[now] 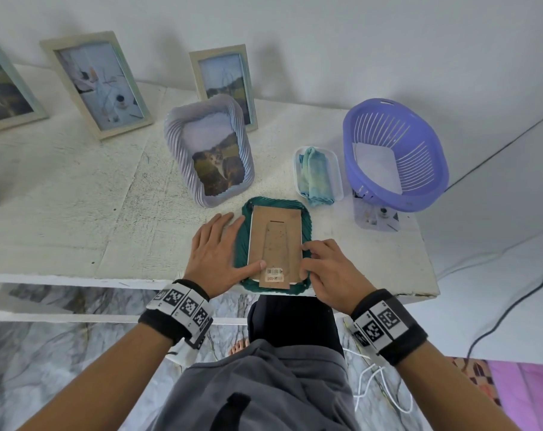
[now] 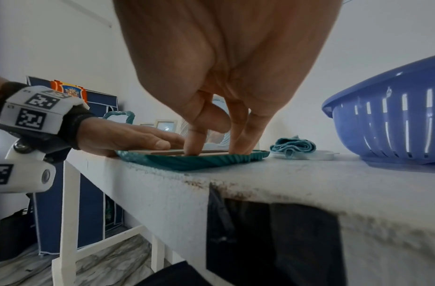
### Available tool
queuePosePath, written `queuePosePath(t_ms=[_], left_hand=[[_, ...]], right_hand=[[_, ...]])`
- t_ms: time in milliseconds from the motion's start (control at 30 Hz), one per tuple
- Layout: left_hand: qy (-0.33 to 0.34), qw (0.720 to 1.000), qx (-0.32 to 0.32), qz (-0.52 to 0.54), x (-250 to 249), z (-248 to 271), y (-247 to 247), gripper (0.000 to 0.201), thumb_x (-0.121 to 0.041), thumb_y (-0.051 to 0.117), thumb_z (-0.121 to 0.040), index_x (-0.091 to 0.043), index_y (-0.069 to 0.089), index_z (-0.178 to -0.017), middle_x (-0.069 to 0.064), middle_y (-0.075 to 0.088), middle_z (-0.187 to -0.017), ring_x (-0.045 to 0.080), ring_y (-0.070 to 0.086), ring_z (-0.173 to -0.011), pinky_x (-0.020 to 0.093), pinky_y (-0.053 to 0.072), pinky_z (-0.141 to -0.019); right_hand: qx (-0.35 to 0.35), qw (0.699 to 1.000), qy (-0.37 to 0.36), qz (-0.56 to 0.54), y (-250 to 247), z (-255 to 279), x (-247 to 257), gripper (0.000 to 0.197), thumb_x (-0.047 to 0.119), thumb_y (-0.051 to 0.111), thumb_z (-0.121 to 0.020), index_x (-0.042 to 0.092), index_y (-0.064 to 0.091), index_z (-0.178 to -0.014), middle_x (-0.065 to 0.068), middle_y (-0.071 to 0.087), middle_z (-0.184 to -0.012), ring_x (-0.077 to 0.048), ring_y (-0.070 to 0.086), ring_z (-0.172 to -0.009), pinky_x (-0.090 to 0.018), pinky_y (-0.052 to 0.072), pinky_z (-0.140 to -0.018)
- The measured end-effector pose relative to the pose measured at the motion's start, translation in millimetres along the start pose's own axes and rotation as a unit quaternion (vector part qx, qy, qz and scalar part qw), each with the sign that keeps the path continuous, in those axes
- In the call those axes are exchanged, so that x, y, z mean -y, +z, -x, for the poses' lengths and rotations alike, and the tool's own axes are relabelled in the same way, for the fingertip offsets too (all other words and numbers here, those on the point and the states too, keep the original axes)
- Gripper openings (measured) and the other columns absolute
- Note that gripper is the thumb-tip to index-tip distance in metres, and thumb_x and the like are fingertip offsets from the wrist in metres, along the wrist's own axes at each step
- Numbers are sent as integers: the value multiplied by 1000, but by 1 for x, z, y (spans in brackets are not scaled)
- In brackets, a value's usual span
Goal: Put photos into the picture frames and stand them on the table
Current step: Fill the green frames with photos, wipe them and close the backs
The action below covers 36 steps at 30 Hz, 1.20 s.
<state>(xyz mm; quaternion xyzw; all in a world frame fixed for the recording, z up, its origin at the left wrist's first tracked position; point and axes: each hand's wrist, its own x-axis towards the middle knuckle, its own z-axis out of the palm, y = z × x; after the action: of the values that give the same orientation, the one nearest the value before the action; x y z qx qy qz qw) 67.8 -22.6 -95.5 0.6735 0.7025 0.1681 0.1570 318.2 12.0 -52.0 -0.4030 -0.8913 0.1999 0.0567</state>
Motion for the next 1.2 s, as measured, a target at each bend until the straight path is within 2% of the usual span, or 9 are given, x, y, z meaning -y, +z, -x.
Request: queuePosePath(t_ms=[100, 267, 367, 500, 667, 800, 933, 1067, 1200], left_hand=[[0, 1000, 1, 1, 1, 0, 0, 109, -91, 35, -67, -26, 24, -153, 2, 23, -160, 20, 13, -148, 38, 7, -120], [-1, 1000, 2, 0, -1, 0, 1, 107, -90, 36, -68, -26, 26, -153, 2, 25, -160, 21, 15, -148, 39, 9, -121], [12, 1000, 21, 4, -1, 1, -4, 103, -86, 28, -73, -26, 23, -155, 1, 21, -162, 21, 11, -150, 41, 9, -122], [30, 996, 84, 30, 15, 1, -12, 107, -90, 27, -69, -32, 10, -157, -9, 3, -165, 9, -6, -150, 35, -1, -121], [69, 990, 119, -5, 23, 1, -12, 118, -100, 18, -60, -34, -6, -155, -10, -11, -163, 7, -18, -148, 34, -9, -120], [82, 988, 130, 3, 25, 1, -14, 112, -99, 9, -63, -33, -13, -151, -10, -16, -161, 6, -23, -146, 21, -22, -112], [107, 987, 118, 11, 29, 2, -12, 103, -87, 16, -77, -24, -3, -156, -9, -7, -163, 8, -22, -148, 28, -16, -119], [144, 984, 103, 18, 33, 7, -9, 91, -79, 6, -87, -19, 0, -156, -8, 1, -163, 10, -18, -149, 33, -11, -121], [165, 983, 85, 4, 33, 9, -7, 77, -67, 13, -95, -22, 12, -157, -5, 5, -164, 14, -12, -151, 39, -6, -122]], right_hand=[[-20, 1000, 13, 8, 3, -1, 4, 37, 26, 30, -85, 10, 62, -77, -12, 61, -112, -32, 50, -96, -44, 54, -73], [-55, 997, 39, 47, 7, -5, 22, 50, 29, 30, -84, 25, 63, -121, -12, 56, -103, -31, 49, -92, -37, 52, -67], [-73, 994, 59, 62, 12, -4, 27, 48, 29, 33, -83, 27, 67, -116, -13, 56, -104, -33, 53, -90, -37, 55, -57], [-74, 992, 66, 79, 13, -6, 35, 41, 22, 41, -81, 23, 69, -110, -13, 56, -122, -36, 54, -89, -36, 54, -50], [-73, 992, 51, 88, 14, -10, 41, 39, 24, 36, -80, 17, 67, -103, -4, 62, -114, -32, 53, -88, -39, 55, -61], [-62, 992, 75, 77, 16, -16, 44, 33, 27, 37, -81, 14, 66, -93, -5, 62, -108, -31, 51, -89, -42, 53, -65], [-58, 989, 96, 92, 16, -27, 54, 32, 34, 41, -87, 13, 65, -82, -6, 62, -95, -27, 48, -86, -40, 50, -68], [-37, 985, 117, 122, 11, -37, 67, 45, 53, 44, -81, 12, 63, -77, -7, 62, -80, -27, 53, -85, -34, 50, -59], [-21, 980, 137, 144, 12, -43, 74, 55, 63, 49, -77, 11, 63, -86, -8, 61, -87, -26, 55, -87, -30, 47, -55]])
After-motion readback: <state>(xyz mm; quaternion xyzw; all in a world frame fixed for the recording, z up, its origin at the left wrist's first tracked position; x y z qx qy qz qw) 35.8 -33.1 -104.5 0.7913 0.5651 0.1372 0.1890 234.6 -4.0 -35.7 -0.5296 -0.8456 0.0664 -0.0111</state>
